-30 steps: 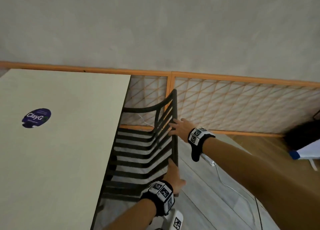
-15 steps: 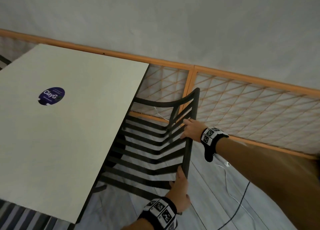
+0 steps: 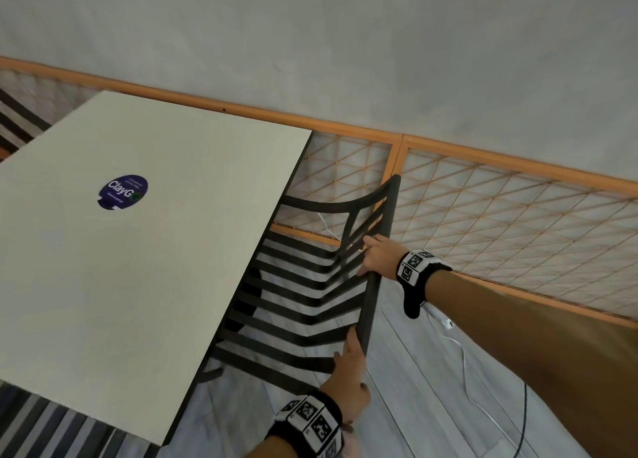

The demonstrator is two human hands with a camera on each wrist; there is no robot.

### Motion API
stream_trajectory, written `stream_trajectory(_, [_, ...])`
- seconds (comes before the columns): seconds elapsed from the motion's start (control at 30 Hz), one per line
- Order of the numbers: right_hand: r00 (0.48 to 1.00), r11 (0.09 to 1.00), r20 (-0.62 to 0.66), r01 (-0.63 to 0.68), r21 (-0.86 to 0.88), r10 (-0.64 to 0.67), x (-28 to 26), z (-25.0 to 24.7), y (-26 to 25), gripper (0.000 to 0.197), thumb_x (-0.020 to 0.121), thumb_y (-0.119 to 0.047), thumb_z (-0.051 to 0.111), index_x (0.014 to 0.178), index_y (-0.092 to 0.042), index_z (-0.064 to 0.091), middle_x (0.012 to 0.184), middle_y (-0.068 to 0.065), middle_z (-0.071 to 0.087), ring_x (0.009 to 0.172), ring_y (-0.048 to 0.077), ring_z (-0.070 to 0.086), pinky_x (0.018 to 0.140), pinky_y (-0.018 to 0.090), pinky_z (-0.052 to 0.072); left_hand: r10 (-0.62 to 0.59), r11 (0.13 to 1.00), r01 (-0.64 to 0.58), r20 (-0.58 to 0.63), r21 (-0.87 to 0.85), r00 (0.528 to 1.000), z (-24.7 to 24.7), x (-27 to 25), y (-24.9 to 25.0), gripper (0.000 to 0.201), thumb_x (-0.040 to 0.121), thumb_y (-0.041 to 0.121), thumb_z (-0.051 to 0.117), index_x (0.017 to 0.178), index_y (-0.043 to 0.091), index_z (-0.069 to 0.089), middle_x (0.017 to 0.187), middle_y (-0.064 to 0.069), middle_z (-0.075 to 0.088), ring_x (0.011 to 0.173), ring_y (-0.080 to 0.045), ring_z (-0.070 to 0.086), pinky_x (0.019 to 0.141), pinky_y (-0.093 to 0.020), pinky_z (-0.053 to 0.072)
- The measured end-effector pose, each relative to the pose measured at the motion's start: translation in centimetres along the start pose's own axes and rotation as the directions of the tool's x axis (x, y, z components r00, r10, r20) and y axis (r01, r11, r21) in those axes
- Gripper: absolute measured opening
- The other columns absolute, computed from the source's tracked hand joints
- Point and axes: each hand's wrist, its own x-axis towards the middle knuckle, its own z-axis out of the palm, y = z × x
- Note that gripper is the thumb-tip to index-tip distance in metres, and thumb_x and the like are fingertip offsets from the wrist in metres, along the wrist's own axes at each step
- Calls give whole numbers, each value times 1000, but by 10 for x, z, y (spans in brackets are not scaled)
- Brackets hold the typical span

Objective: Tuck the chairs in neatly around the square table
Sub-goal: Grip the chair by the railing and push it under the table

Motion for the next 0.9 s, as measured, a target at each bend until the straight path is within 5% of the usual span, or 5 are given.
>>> stream_trajectory(0.27, [1000,999,16,-10,-39,11,19,-10,14,36,98,-19,48,130,-28,58,131,11,58,128,32,37,100,38,36,-31,999,31,-38,-25,999,-14,17,5,91,89,-1,51,146,18,-18,158,-8,2,146,-20,11,118,-31,14])
stream_trajectory(0.5, [1000,1000,16,-4,-28,4,27,-11,31,35,95,-18,54,127,-32,60,129,9,60,127,32,39,99,37,36,-95,994,95,8,-52,995,-12,44,13,94,87,-2,51,144,20,-20,159,-6,5,147,-23,7,120,-43,17])
stream_trajectory(0.9, [999,998,0,-43,-36,43,27,-2,34,34,97,-21,47,128,-25,60,128,13,60,127,33,37,101,37,34,-93,990,94,14,-103,996,-9,50,17,96,86,-4,52,145,24,-18,157,-7,11,144,-20,18,120,-37,21])
